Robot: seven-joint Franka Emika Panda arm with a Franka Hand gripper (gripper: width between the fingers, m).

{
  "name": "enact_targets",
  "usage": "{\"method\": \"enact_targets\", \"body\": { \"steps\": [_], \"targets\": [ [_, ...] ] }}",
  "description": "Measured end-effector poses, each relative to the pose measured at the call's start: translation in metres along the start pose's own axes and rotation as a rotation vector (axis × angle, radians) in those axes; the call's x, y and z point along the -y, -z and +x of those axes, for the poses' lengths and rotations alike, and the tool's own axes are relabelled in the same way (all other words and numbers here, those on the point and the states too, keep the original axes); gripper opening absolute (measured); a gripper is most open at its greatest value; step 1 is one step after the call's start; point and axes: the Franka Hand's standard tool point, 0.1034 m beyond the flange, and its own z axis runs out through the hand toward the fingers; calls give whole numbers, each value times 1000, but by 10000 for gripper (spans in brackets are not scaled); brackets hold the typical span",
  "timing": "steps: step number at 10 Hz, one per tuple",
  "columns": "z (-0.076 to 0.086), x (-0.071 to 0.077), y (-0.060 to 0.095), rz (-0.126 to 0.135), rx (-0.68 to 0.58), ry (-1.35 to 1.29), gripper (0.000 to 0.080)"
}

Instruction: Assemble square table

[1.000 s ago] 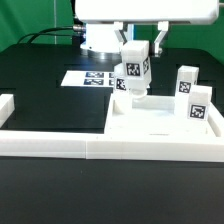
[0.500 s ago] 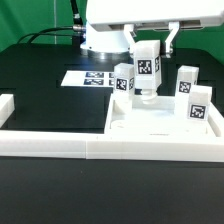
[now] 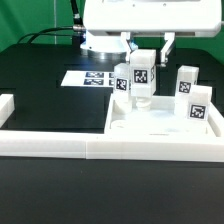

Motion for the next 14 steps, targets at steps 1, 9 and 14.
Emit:
{"method": "enact_targets", "body": {
  "steps": [1,9,14],
  "targets": [
    [0,-7,-3,-10,4,15,290],
    [2,-23,-21,-38,-38,64,290],
    [9,-15,-27,-31,-120,79,290]
  ]
}}
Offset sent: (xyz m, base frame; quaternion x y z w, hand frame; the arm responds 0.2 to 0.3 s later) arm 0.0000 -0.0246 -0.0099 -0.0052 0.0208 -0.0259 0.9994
